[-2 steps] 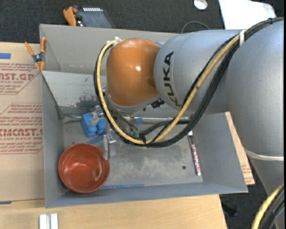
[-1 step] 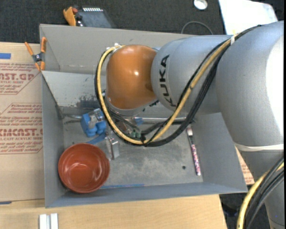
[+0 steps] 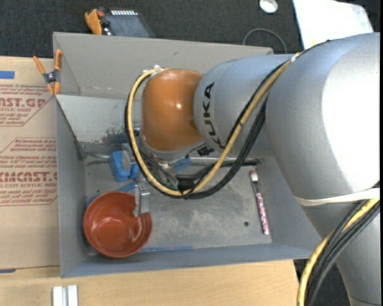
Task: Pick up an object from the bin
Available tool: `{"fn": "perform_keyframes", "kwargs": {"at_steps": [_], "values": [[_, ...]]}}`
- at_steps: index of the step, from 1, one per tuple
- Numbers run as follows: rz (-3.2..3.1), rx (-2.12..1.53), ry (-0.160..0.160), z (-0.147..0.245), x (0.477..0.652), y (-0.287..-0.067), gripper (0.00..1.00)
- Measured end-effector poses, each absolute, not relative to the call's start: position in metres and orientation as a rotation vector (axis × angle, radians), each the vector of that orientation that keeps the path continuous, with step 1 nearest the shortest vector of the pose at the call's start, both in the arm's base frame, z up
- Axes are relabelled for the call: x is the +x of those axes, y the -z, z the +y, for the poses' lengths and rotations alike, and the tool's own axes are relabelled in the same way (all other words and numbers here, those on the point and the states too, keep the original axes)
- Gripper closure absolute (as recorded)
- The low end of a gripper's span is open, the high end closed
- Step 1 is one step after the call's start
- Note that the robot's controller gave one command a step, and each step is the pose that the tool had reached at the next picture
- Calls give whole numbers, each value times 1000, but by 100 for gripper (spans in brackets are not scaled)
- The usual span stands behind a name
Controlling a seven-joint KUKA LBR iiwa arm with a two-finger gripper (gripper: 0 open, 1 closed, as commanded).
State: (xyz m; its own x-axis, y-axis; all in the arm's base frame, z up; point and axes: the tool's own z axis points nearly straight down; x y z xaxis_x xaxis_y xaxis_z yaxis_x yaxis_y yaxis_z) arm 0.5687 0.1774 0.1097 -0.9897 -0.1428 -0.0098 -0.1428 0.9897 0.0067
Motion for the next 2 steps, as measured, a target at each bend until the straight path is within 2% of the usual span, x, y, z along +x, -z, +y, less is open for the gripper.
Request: {"fn": "perform_keyframes", "kwargs": {"at_steps": [1,2], "values": [[3063,-613,-14,147,555,-83,0],[3063,-626,-27,134,550,-75,0]]}}
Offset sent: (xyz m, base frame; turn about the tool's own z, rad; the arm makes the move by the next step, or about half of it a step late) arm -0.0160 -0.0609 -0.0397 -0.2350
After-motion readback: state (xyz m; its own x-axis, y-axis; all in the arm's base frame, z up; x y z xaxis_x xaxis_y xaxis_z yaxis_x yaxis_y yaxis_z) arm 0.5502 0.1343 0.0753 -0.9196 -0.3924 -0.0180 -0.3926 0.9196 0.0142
